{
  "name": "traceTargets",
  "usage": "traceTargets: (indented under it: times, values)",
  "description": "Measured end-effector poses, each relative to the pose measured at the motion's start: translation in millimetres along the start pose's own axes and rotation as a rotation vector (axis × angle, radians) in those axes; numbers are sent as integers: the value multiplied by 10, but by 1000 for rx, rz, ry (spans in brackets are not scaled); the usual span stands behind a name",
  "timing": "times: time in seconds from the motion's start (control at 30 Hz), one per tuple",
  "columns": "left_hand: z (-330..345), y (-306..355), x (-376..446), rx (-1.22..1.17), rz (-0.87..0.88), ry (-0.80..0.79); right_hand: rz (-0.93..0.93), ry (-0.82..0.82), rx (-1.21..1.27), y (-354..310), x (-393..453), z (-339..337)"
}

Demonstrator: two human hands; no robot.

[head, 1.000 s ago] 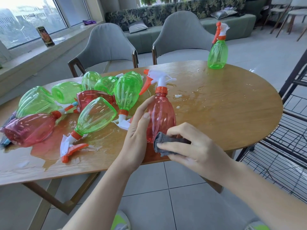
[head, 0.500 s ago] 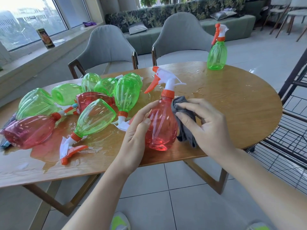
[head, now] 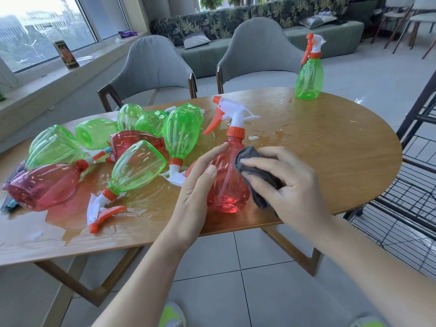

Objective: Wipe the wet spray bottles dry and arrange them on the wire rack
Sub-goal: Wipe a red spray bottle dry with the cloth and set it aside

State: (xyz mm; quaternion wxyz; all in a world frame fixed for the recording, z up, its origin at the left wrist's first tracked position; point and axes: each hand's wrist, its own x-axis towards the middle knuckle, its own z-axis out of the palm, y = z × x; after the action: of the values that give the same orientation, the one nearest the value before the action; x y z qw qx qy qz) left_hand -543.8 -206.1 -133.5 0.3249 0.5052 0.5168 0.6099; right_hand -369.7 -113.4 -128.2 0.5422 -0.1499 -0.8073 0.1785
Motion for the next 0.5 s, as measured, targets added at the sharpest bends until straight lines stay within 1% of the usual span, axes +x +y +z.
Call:
traceTargets:
  times: [0.17, 0.23, 0.37, 0.43, 0.5]
  values:
    - [-10, 26, 7, -24, 23, 20, -140, -134, -40, -2, -115, 22]
    - [-28, 22, 13, -55, 21, 11, -144, -125, -57, 18, -67, 15]
    - [-21, -5, 31, -83, 15, -11, -25, -21, -47, -51, -6, 58]
    - [-12, -10, 30, -76, 22, -5, -31, -44, -59, -78, -41, 68]
    - [-17, -8, 35, -87, 44, -1, -122, -121, -70, -108, -76, 33]
